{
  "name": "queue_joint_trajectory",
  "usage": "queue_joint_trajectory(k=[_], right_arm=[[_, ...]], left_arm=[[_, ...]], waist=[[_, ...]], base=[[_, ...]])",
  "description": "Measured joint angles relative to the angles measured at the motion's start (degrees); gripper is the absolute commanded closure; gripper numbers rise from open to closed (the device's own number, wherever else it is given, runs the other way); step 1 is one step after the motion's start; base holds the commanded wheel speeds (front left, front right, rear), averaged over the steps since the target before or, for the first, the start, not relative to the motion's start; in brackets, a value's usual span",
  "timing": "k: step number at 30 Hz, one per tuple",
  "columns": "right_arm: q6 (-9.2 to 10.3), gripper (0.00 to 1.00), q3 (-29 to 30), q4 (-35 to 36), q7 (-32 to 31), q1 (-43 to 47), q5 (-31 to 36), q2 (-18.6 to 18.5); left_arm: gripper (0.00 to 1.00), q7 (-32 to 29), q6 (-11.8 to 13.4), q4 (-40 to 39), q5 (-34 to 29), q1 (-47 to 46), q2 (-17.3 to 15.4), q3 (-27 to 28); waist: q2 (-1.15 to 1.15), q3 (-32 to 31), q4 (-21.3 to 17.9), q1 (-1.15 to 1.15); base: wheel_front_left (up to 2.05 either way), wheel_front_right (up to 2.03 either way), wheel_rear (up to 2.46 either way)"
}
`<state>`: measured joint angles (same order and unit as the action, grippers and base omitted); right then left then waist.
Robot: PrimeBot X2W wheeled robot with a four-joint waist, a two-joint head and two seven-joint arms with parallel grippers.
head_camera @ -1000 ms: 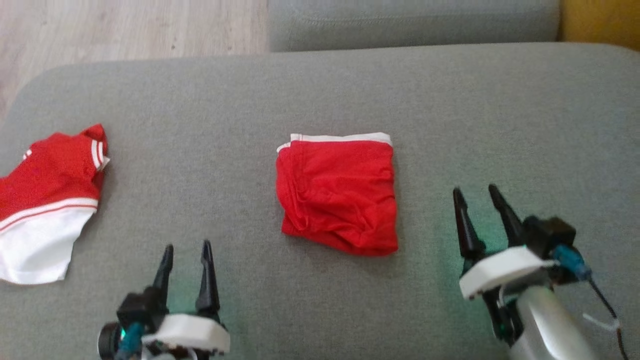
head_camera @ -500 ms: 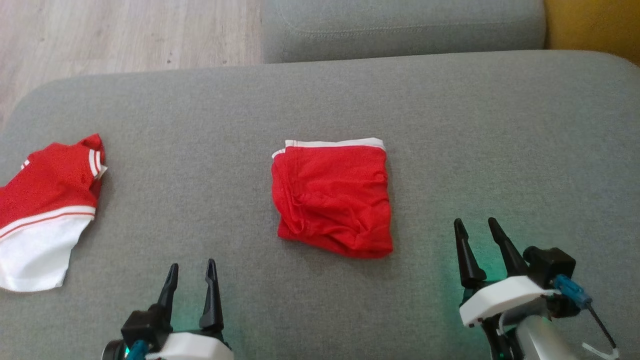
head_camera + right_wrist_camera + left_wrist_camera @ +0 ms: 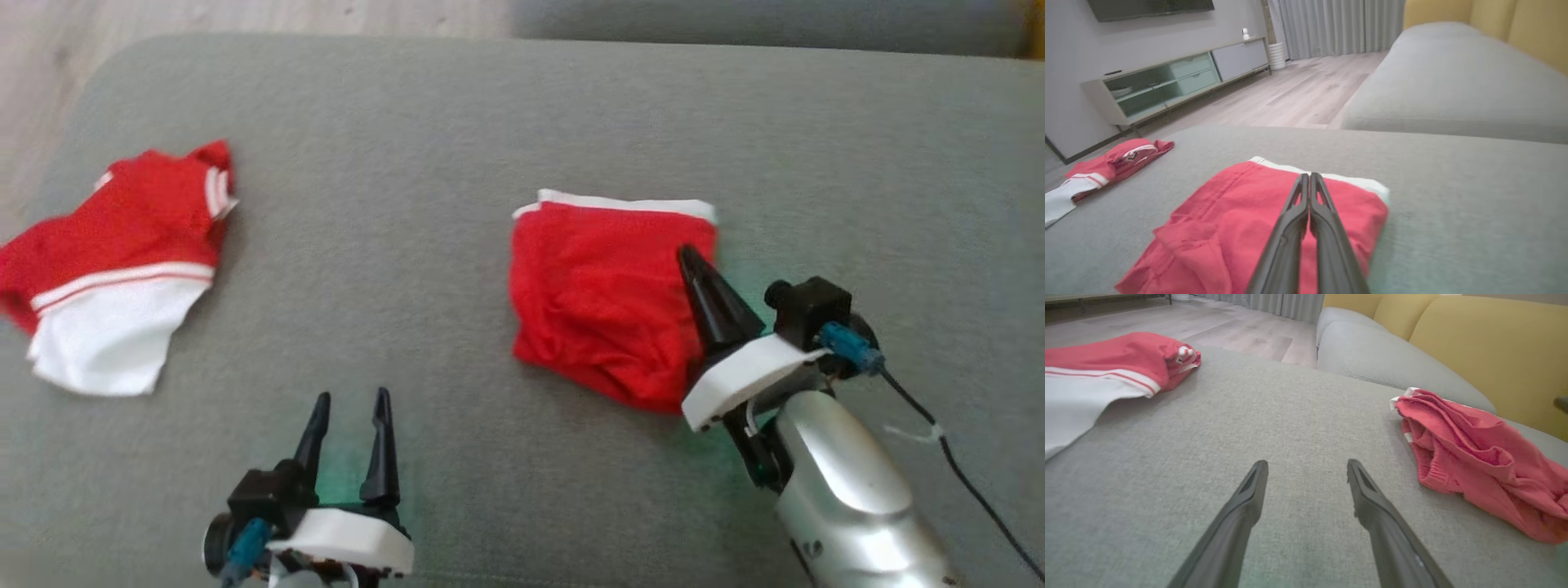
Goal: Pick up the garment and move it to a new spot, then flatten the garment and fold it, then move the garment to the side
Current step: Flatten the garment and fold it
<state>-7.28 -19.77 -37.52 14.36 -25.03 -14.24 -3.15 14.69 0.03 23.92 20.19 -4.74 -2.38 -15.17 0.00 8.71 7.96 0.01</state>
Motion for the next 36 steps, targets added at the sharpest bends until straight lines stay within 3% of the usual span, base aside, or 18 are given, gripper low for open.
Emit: queue_joint_trajectory(k=[4,9,16,20,22,28,31,35,36], right_arm=[[0.0,1.0,-2.9,-5.73,0.0,-0.28,-2.93,-0.07],[0.0,1.0,-9.73,-6.61,0.0,-0.32,-3.68,-0.12],[0.0,1.0,-20.43,-5.06,0.0,-0.13,-5.36,-0.56],[0.0,1.0,-29.3,-5.42,0.0,-0.06,-9.99,-1.46],[0.0,1.0,-31.15,-2.37,0.0,-0.14,-11.18,-2.43],[0.0,1.0,-24.38,9.24,0.0,0.17,-11.83,-4.23],[0.0,1.0,-17.5,14.33,0.0,2.25,-10.44,-4.11],[0.0,1.0,-5.65,15.28,0.0,7.49,-7.01,-2.89],[0.0,0.75,-2.9,15.23,0.0,8.75,-5.8,-2.69]], left_arm=[[0.0,0.0,0.05,0.42,0.78,-0.04,0.0,-0.54],[0.0,0.0,0.07,0.4,1.1,-0.04,-0.01,-0.54],[0.0,0.0,0.42,0.01,2.0,-0.21,0.0,-0.37],[0.0,0.0,0.41,-0.21,2.01,-1.3,0.0,-0.48],[0.0,0.0,0.42,-0.32,1.78,-1.64,0.0,-0.47],[0.0,0.0,0.41,-0.35,-0.12,-1.94,-0.02,0.82],[0.0,0.0,0.41,-0.47,-1.03,-1.94,0.01,2.25],[0.0,0.0,0.41,-0.48,-2.19,-1.82,-0.02,3.74],[0.0,0.0,0.4,-0.47,-3.36,-1.82,-0.02,3.9]], waist=[[0.0,1.1,3.39,0.0],[0.0,2.49,5.86,0.0],[0.0,2.85,4.82,-0.01],[0.0,2.52,3.65,-0.01],[0.0,2.27,2.86,-0.01],[0.0,1.09,-0.06,-0.01],[0.0,0.08,-1.55,-0.01],[0.0,-1.59,-3.45,-0.01],[0.0,-2.04,-3.84,-0.01]], base=[[0.0,0.0,0.0],[0.0,0.0,0.0],[0.0,0.0,0.0],[0.0,0.0,0.0],[0.0,0.0,0.0],[0.0,0.0,0.0],[0.0,0.0,0.0],[0.0,0.0,0.0],[0.0,0.0,0.0]])
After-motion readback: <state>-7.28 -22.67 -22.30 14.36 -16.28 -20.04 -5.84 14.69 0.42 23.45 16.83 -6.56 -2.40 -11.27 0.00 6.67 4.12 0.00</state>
